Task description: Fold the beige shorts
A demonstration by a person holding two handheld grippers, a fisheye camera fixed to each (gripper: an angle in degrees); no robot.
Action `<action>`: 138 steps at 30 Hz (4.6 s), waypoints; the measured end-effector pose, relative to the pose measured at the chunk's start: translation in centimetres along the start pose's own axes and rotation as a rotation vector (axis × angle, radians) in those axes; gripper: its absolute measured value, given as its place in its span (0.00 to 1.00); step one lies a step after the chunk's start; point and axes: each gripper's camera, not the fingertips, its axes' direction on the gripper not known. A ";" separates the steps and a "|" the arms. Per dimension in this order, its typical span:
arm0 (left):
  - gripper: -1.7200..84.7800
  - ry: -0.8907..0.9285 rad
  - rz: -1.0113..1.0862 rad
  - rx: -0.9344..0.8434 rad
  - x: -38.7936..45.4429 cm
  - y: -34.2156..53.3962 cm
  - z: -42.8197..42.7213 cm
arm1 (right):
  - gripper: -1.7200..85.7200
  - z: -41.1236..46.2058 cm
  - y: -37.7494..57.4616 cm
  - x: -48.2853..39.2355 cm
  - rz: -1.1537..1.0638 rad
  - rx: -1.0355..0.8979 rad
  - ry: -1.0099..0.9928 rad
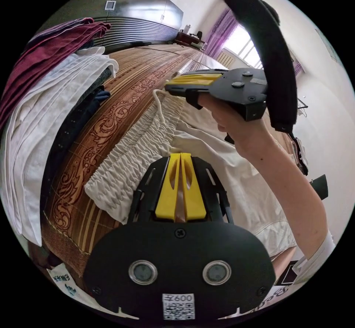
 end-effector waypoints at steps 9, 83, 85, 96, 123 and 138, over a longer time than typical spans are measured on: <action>0.02 0.056 -0.027 0.000 -1.2 -1.8 -0.5 | 0.01 -10.3 7.1 19.1 0.426 0.210 -0.465; 0.02 0.229 -0.121 0.005 -2.2 -7.9 -9.4 | 0.11 1.3 -4.7 2.8 -0.072 -0.156 -0.212; 0.02 0.235 -0.123 0.007 -2.1 -7.9 -9.6 | 0.09 2.0 -4.6 1.2 -0.130 -0.191 -0.144; 0.02 0.210 -0.114 0.002 -0.5 -8.0 -10.0 | 0.01 5.0 -4.4 7.9 0.268 -0.234 -0.439; 0.02 0.223 -0.121 0.003 2.7 -8.1 -10.6 | 0.01 -15.9 -4.9 30.3 0.640 0.446 -0.941; 0.02 0.198 -0.112 0.001 4.3 -8.9 -11.2 | 0.01 -29.0 1.4 35.3 0.614 0.522 -0.636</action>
